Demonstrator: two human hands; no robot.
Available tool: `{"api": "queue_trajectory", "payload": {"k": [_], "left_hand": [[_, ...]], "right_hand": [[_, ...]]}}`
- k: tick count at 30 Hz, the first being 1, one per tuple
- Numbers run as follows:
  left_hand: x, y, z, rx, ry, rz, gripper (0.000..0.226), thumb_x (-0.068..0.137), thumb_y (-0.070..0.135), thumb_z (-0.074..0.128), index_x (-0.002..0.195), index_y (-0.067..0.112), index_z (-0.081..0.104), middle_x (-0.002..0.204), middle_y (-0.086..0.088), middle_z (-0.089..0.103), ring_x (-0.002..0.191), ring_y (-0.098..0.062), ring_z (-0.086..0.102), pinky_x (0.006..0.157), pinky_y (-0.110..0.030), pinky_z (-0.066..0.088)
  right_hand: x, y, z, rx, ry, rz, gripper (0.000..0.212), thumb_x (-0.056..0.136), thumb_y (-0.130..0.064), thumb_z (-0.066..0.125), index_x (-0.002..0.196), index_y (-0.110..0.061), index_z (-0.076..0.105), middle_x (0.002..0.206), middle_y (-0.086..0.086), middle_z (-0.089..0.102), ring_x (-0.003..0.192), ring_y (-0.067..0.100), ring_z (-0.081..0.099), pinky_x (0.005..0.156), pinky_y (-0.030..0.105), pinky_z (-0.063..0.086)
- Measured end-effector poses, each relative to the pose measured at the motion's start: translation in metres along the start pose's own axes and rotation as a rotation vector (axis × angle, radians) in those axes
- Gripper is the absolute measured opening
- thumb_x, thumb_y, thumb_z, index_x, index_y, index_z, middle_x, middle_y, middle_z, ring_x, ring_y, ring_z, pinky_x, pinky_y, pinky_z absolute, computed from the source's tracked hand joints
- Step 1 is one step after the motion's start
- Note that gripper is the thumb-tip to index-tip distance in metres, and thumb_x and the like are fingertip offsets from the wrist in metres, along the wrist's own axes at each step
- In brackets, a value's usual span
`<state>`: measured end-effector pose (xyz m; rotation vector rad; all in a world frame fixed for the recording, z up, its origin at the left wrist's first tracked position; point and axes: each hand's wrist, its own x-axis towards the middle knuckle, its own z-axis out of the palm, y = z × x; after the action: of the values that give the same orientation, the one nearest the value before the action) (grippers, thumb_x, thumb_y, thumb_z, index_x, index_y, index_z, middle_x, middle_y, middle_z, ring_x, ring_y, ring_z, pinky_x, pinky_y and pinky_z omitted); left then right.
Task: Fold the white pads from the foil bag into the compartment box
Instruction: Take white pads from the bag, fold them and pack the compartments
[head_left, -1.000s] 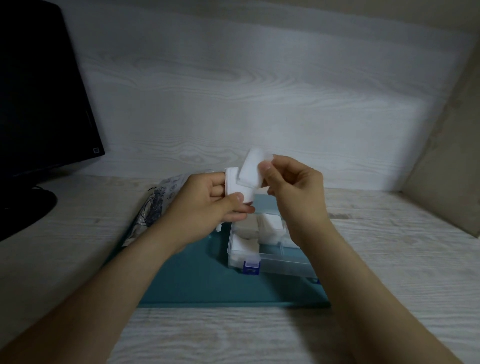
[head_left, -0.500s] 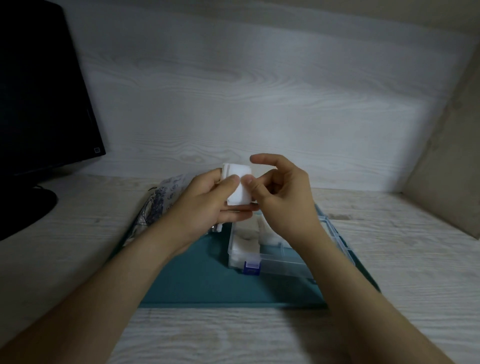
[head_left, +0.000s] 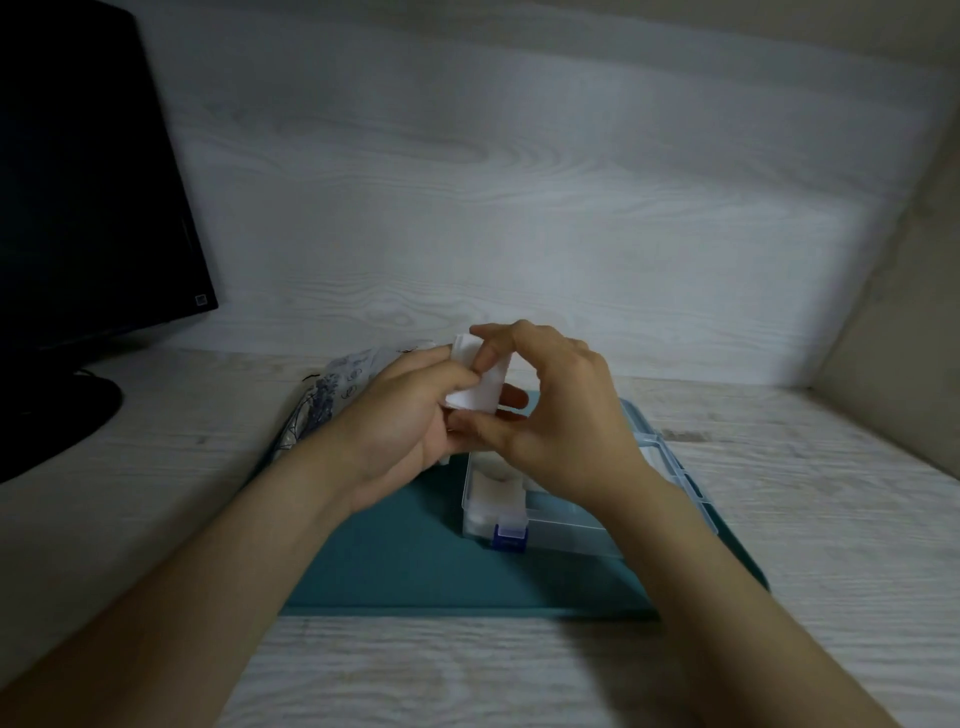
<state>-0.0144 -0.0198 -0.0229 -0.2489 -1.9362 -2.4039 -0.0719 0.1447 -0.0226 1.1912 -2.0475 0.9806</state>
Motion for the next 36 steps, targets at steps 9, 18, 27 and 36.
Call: {"api": "queue_trajectory", "payload": {"k": [9, 18, 27, 36], "left_hand": [[0.0, -0.001, 0.004, -0.003, 0.025, -0.04, 0.038, 0.103, -0.003, 0.039, 0.134, -0.002, 0.061, 0.104, -0.019, 0.058, 0.096, -0.03, 0.058, 0.079, -0.04, 0.056], [0.0, -0.01, 0.013, 0.253, 0.092, 0.106, 0.056, 0.082, 0.02, 0.057, 0.138, 0.02, 0.054, 0.095, -0.008, 0.065, 0.083, -0.019, 0.062, 0.079, -0.039, 0.058], [-0.003, -0.031, 0.019, 0.9, 0.217, 0.436, 0.04, 0.103, 0.008, 0.049, 0.14, 0.022, 0.055, 0.116, 0.008, 0.069, 0.107, -0.005, 0.066, 0.103, -0.036, 0.053], [-0.012, -0.053, 0.037, 1.317, -0.137, 0.459, 0.049, 0.107, 0.053, 0.044, 0.149, 0.028, 0.054, 0.153, 0.018, 0.054, 0.138, 0.0, 0.047, 0.116, -0.022, 0.037]], "right_hand": [[0.0, -0.008, -0.011, 0.145, -0.049, 0.045, 0.063, 0.077, -0.014, 0.084, 0.134, -0.02, 0.059, 0.113, -0.009, 0.074, 0.106, 0.006, 0.069, 0.093, 0.023, 0.052], [0.007, 0.002, -0.016, 0.369, -0.046, 0.342, 0.023, 0.098, -0.004, 0.064, 0.113, -0.017, 0.076, 0.09, 0.001, 0.079, 0.086, 0.018, 0.076, 0.083, 0.05, 0.061], [0.004, 0.038, -0.036, 0.366, 0.162, 0.614, 0.016, 0.092, -0.01, 0.064, 0.092, -0.018, 0.078, 0.091, 0.004, 0.076, 0.089, 0.025, 0.072, 0.08, 0.045, 0.063], [-0.019, 0.069, -0.065, 0.035, 0.118, 0.801, 0.013, 0.087, -0.02, 0.066, 0.081, -0.023, 0.077, 0.068, 0.001, 0.075, 0.068, 0.021, 0.072, 0.064, 0.034, 0.061]]}}
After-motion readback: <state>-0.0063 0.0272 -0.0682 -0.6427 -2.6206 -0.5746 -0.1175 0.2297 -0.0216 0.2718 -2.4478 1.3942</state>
